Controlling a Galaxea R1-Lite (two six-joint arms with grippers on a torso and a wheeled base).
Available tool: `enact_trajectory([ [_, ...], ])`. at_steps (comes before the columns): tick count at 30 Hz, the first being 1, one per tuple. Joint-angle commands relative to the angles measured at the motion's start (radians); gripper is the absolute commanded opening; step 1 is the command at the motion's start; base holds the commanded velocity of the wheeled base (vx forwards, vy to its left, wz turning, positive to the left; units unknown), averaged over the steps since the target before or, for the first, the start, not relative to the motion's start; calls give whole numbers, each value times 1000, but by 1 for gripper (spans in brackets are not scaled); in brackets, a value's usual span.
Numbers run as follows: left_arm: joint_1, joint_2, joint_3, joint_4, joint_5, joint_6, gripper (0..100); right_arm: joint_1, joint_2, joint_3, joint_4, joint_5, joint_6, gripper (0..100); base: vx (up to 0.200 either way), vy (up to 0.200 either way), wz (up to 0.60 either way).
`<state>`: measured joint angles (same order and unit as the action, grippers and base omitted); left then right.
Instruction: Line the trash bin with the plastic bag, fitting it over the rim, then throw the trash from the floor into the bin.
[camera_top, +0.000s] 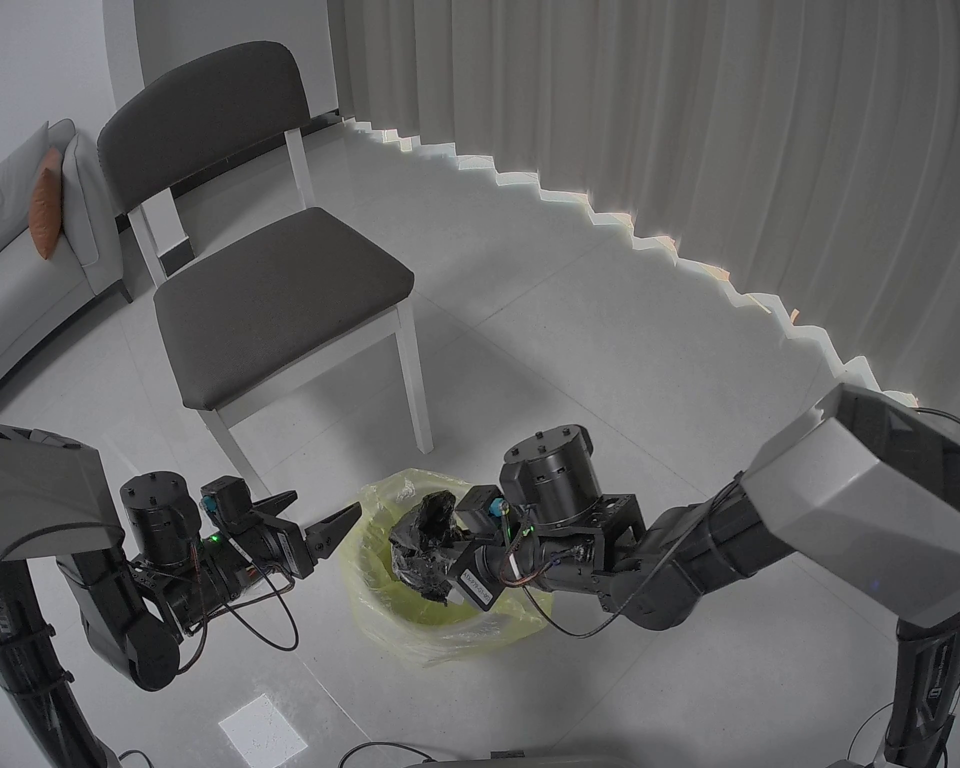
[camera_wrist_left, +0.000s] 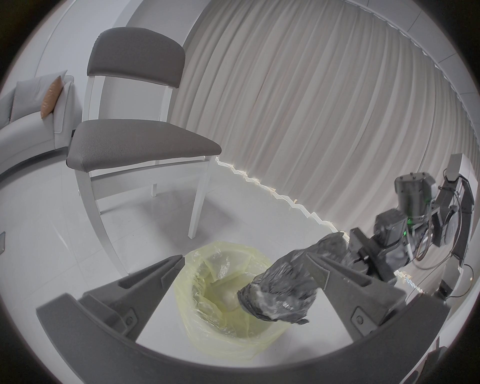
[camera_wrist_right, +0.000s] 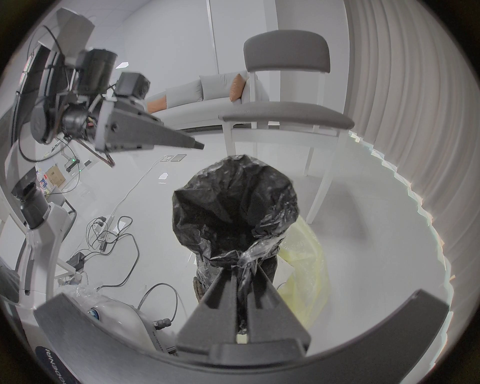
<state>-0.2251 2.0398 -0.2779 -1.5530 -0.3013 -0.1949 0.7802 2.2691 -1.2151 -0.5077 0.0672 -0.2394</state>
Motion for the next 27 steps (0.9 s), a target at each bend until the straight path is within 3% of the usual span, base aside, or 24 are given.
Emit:
enact_trajectory([
  [1, -2, 2, 3, -18, -1, 0, 100, -13, 105, -49, 0, 3, 0, 0, 0, 0, 0],
  [13, -17, 7, 9, -18, -2, 2, 100, -45, 174, -124, 8, 25, -3, 0, 0, 0, 0],
  [21, -25, 19, 11, -18, -4, 2, 100, 10, 171, -52, 0, 28, -15, 0, 0, 0, 0],
  [27, -25, 25, 17, -18, -4, 2, 100, -19, 225, -150, 12, 51, -24, 0, 0, 0, 0],
])
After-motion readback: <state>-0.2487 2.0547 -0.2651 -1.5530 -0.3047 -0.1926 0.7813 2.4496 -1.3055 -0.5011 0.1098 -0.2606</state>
